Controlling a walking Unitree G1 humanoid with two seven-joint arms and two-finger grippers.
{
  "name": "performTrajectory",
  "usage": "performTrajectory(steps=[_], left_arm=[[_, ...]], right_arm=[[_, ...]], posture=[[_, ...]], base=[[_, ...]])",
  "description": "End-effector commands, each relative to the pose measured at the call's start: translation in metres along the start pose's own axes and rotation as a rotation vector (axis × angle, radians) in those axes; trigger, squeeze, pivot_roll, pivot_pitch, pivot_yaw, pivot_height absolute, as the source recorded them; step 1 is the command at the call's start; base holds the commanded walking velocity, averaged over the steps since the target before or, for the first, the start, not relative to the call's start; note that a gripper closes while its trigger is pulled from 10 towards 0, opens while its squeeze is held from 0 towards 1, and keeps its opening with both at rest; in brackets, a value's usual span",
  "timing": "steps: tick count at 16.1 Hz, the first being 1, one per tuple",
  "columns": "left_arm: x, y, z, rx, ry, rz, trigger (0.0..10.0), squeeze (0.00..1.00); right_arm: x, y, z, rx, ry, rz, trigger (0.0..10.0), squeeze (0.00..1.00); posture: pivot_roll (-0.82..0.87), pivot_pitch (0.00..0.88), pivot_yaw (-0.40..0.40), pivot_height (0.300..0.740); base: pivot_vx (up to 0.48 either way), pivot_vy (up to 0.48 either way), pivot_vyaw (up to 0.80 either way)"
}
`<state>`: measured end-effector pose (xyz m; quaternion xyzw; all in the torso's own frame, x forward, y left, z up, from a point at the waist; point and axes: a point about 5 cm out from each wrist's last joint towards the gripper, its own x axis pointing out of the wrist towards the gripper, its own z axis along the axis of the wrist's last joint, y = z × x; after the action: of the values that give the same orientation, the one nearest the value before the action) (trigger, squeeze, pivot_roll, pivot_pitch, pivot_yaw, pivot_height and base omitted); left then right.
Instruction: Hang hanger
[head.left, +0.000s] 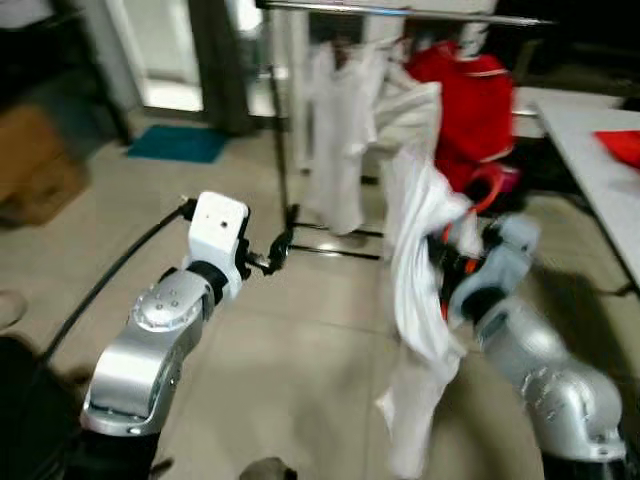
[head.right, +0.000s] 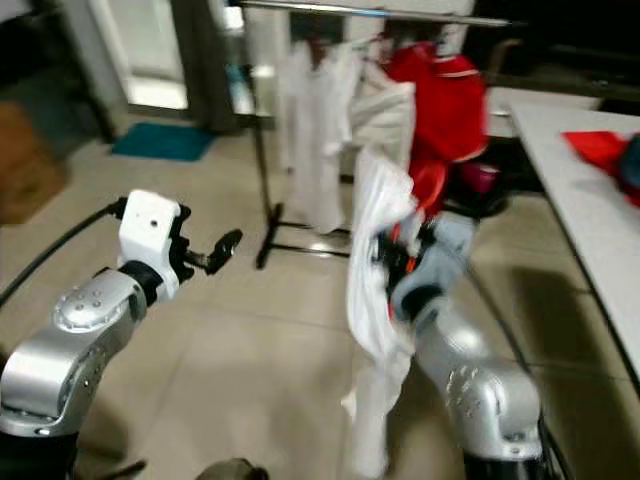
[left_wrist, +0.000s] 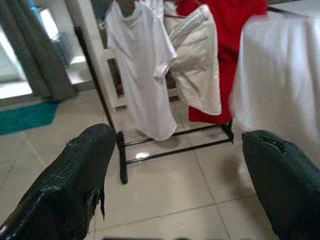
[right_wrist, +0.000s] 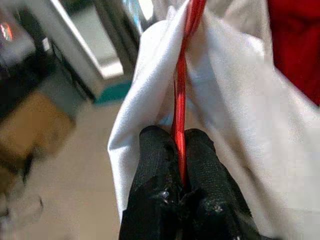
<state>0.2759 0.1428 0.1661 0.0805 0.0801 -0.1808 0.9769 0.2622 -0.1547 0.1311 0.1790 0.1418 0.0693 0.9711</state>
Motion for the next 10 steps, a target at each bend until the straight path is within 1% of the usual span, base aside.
performTrajectory(steps=[1, 3, 4, 9, 10], left_arm=[[0.001, -0.001, -0.001, 0.008, 0.006, 0.000, 10.0, 0.00], [0.001, -0.002, -0.003, 0.022, 0.018, -0.001, 10.0, 0.00], [0.001, -0.002, -0.006, -0.012, 0.029, 0.003, 10.0, 0.00], [-0.001, -0.001, -0.007, 0.000, 0.041, 0.004, 10.0, 0.00], [0.000, -0.003, -0.007, -0.037, 0.039, -0.035, 10.0, 0.00]], right_arm=[[0.001, 0.006, 0.003, -0.048, -0.011, 0.025, 10.0, 0.00], [0.001, 0.012, -0.011, -0.154, 0.049, 0.051, 10.0, 0.00], [0.001, 0.014, -0.016, -0.193, 0.063, 0.058, 10.0, 0.00], [0.002, 0.015, -0.016, -0.211, 0.053, 0.081, 10.0, 0.00], [0.002, 0.017, -0.014, -0.214, 0.043, 0.109, 10.0, 0.00]], posture=[[0.00, 0.015, -0.010, 0.740], [0.00, 0.026, -0.012, 0.740], [0.00, 0.033, -0.014, 0.740], [0.01, 0.046, -0.013, 0.740], [0.00, 0.047, -0.008, 0.740]], base=[[0.000, -0.424, 0.00], [0.000, -0.403, 0.00], [0.000, 0.000, 0.00], [0.000, 0.000, 0.00], [0.000, 0.000, 0.00]])
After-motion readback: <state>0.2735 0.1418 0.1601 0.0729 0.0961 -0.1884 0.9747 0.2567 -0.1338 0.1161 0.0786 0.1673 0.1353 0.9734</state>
